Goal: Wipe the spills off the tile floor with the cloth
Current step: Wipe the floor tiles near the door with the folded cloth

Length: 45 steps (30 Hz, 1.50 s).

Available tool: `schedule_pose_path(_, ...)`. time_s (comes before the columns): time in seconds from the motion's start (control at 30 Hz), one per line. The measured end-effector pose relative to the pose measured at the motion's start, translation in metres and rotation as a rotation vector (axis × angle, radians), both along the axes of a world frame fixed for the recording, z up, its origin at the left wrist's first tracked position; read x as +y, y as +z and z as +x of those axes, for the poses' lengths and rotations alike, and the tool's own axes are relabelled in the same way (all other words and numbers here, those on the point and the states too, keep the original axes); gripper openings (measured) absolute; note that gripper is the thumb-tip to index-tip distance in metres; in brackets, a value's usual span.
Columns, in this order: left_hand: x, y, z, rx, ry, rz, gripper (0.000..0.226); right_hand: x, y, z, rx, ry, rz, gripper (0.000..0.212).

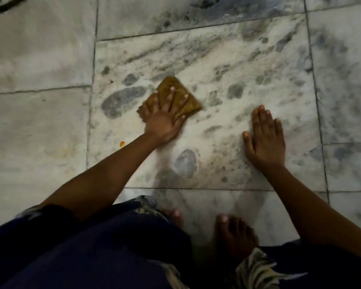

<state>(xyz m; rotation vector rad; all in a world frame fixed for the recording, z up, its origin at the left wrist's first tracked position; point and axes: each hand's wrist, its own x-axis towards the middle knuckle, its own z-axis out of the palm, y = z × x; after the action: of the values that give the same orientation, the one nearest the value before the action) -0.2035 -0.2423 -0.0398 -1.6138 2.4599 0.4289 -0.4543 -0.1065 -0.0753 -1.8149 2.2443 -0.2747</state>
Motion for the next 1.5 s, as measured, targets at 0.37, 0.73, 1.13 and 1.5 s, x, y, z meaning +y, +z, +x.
schedule_pose_path(0.37,0.09,-0.015,0.063,-0.003,-0.444,-0.148,0.052,-0.009,0.006,0.032,-0.026,-0.08,0.012,0.07)
schedule_pose_path(0.73,0.039,-0.006,0.031,-0.051,-0.132,-0.065,0.063,-0.025,0.009,0.081,-0.019,0.278,-0.018,0.063)
schedule_pose_path(1.13,0.036,-0.012,0.096,-0.04,0.011,-0.162,0.061,-0.033,-0.002,0.097,0.0,0.312,-0.016,0.065)
schedule_pose_path(1.5,0.115,-0.016,0.127,0.008,-0.171,-0.119,0.054,-0.034,-0.002,0.094,-0.018,0.319,-0.039,0.065)
